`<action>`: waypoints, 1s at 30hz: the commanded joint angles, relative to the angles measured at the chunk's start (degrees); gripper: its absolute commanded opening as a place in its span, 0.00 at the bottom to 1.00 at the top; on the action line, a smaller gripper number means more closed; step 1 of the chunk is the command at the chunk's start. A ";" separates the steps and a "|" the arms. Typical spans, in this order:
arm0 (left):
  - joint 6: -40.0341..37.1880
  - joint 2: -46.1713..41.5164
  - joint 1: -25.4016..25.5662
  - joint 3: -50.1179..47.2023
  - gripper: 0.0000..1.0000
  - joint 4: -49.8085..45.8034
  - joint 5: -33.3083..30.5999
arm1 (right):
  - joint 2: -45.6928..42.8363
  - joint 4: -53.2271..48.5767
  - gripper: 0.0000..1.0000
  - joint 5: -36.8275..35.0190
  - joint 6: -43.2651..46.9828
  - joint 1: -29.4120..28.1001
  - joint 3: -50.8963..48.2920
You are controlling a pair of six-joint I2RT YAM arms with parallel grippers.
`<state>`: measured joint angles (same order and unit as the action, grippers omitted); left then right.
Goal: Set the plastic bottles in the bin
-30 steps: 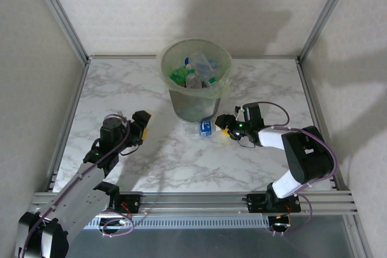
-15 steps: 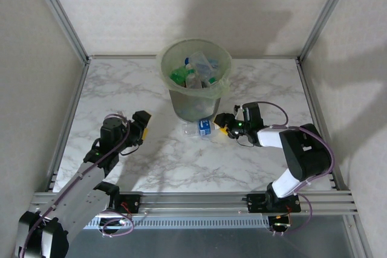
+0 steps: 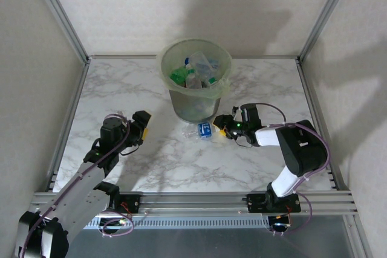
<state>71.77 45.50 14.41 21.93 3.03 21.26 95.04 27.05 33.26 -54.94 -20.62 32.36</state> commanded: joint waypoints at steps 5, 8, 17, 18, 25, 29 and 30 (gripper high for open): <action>-1.41 0.11 -0.02 1.13 0.80 0.75 0.54 | -1.11 0.86 0.44 1.13 -0.52 -0.85 0.48; -1.54 0.30 0.00 1.34 0.80 0.69 0.48 | -2.76 0.17 0.40 0.95 -0.52 -0.93 0.15; -2.43 0.64 -0.09 2.15 0.81 -0.01 0.23 | -9.11 -3.20 0.28 0.82 0.21 -1.48 0.13; -2.91 0.66 -0.10 2.61 0.81 -0.48 0.16 | -10.10 -4.29 0.27 0.68 0.58 -1.68 0.37; -17.67 1.53 0.29 14.43 0.86 -10.97 -2.70 | -18.48 -18.32 0.26 -2.62 7.45 -4.58 4.84; -27.49 5.42 2.88 22.26 0.88 -17.30 -1.50 | -23.90 -24.21 0.26 -3.17 9.53 -6.00 7.27; -28.81 6.30 4.00 23.60 0.88 -18.68 -2.16 | -25.34 -25.63 0.27 -3.32 9.74 -6.18 8.08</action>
<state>52.90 49.80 16.21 41.67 -8.71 19.70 73.36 7.88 31.07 -48.38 -26.09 37.32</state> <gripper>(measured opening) 0.880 0.316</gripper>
